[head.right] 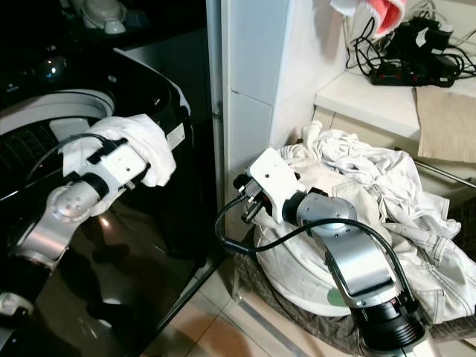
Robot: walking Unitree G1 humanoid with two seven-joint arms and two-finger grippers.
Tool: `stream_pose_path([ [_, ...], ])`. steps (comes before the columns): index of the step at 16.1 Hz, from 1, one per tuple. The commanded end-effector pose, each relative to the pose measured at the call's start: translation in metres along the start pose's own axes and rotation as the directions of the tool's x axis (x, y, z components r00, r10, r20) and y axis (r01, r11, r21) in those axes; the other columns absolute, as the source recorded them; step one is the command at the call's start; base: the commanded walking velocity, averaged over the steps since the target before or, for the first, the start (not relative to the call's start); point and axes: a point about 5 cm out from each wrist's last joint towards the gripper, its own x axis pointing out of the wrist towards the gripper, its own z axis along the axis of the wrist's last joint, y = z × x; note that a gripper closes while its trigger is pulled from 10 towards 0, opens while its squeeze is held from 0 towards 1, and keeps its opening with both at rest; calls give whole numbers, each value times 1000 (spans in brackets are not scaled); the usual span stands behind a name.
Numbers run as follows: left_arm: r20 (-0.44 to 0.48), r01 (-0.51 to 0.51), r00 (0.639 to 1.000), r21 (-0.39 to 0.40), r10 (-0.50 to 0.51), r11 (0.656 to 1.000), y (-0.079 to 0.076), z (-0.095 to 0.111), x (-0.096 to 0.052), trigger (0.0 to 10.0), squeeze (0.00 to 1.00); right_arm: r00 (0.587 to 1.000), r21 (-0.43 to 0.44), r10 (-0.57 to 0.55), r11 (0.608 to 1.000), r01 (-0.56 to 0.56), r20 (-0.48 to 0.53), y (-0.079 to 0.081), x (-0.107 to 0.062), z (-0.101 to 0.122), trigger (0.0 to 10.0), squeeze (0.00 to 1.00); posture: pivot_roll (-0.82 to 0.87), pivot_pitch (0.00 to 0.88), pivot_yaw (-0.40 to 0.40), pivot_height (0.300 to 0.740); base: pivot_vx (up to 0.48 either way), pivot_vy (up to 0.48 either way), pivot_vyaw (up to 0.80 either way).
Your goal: Clothes washing
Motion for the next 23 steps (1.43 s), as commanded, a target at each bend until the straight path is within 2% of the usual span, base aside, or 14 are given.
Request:
stream_pose_path([
  [1,-4,-34,999,37,34,999,6,1,3,10000,0,1000,-3,13,1000,-13,4,2,-1,2,10000,0,-55,0,35,740,0,0,0],
  [4,-62,-122,989,163,134,979,28,-11,6,10000,0,1000,-4,9,1000,-9,5,1,-1,2,10000,0,-59,0,38,740,0,0,0],
  [7,-67,-194,975,222,214,955,51,-13,6,10000,0,1000,-6,4,1000,-4,4,0,-2,3,10000,0,-59,0,39,740,0,0,0],
  [10,-57,-294,945,289,323,911,92,-11,1,10000,0,1000,-11,-5,1000,5,7,-2,-3,4,10000,0,-59,0,39,740,0,0,0],
  [12,2,-458,876,323,483,828,139,3,-11,10000,0,1000,-13,-14,1000,14,10,-4,-3,5,10000,0,-59,0,40,740,0,0,0],
  [13,34,-548,820,332,571,768,163,12,-20,10000,0,1000,-14,-15,1000,16,10,-4,-4,5,10000,0,-53,0,36,740,0,0,0],
  [14,42,-573,802,337,596,747,173,16,-23,10000,0,1000,-15,-15,1000,15,9,-4,-4,5,10000,0,-50,0,34,740,0,0,0],
  [16,16,-504,851,313,526,805,158,12,-17,10000,0,1000,-13,-10,1000,10,10,-3,-2,5,10000,0,-50,0,34,740,0,0,0],
  [17,3,-445,889,247,458,861,142,8,-11,10000,0,1000,-12,-8,1000,9,11,-3,-2,5,10000,0,-50,0,34,740,0,0,0],
  [18,-2,-334,940,183,340,925,118,5,-4,10000,0,1000,-12,-8,1000,8,12,-3,-2,5,10000,0,-50,0,34,740,0,0,0],
  [19,15,-271,962,140,272,952,104,4,-1,10000,0,1000,-12,-8,1000,8,12,-3,-2,5,10000,0,-50,0,34,740,0,0,0],
  [20,59,-148,988,72,144,986,78,5,4,10000,0,1000,-11,-7,1000,7,11,-3,-2,5,10000,0,-50,0,34,740,0,0,0],
  [21,76,-102,992,39,99,994,67,6,5,10000,0,1000,-11,-6,1000,6,11,-3,-2,5,10000,0,-50,0,36,740,0,0,0],
  [23,100,98,990,-31,-94,995,25,6,11,10000,0,1000,-9,0,1000,0,11,-1,-1,5,10000,0,-50,0,35,740,0,0,0],
])
